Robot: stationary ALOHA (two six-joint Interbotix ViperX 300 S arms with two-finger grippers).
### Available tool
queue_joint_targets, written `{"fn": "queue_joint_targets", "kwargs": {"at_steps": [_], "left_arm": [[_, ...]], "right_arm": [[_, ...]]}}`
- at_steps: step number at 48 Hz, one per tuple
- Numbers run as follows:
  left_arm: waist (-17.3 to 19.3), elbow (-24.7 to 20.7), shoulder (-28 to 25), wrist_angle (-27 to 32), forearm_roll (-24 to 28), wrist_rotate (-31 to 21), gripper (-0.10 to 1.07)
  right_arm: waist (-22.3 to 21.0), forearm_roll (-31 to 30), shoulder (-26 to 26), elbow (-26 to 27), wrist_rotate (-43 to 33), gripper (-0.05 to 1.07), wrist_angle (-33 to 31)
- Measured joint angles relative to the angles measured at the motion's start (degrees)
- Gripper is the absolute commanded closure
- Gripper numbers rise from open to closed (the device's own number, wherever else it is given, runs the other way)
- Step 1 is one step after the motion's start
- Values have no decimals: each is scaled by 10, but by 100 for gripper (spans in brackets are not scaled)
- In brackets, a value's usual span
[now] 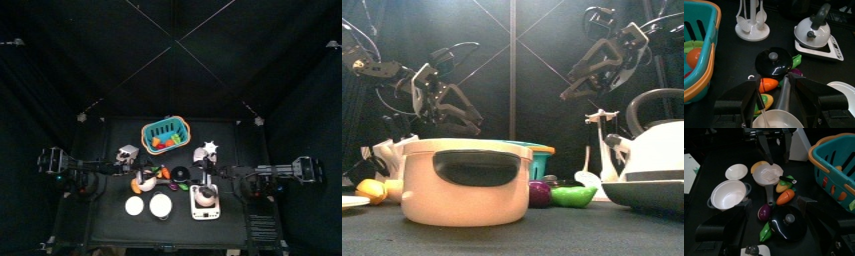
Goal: Place spatula into pan
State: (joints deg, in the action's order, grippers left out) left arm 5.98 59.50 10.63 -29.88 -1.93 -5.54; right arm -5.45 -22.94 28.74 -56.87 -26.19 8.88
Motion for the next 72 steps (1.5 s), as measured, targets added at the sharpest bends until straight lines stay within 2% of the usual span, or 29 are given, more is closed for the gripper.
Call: {"fn": "queue_joint_targets", "kwargs": {"at_steps": [10,28,58,72], "left_arm": [[0,7,7,-26,43,0,13],[-4,40,40,-83,52,-1,13],[-20,71,83,-87,57,-3,13],[-22,98,124,-87,55,-5,13]], "right_arm": [[2,0,-11,1,1,1,0],[0,-25,-11,0,4,1,-1],[4,-22,-19,1,-3,1,-2],[10,-17,-26,0,-1,1,-2]]}}
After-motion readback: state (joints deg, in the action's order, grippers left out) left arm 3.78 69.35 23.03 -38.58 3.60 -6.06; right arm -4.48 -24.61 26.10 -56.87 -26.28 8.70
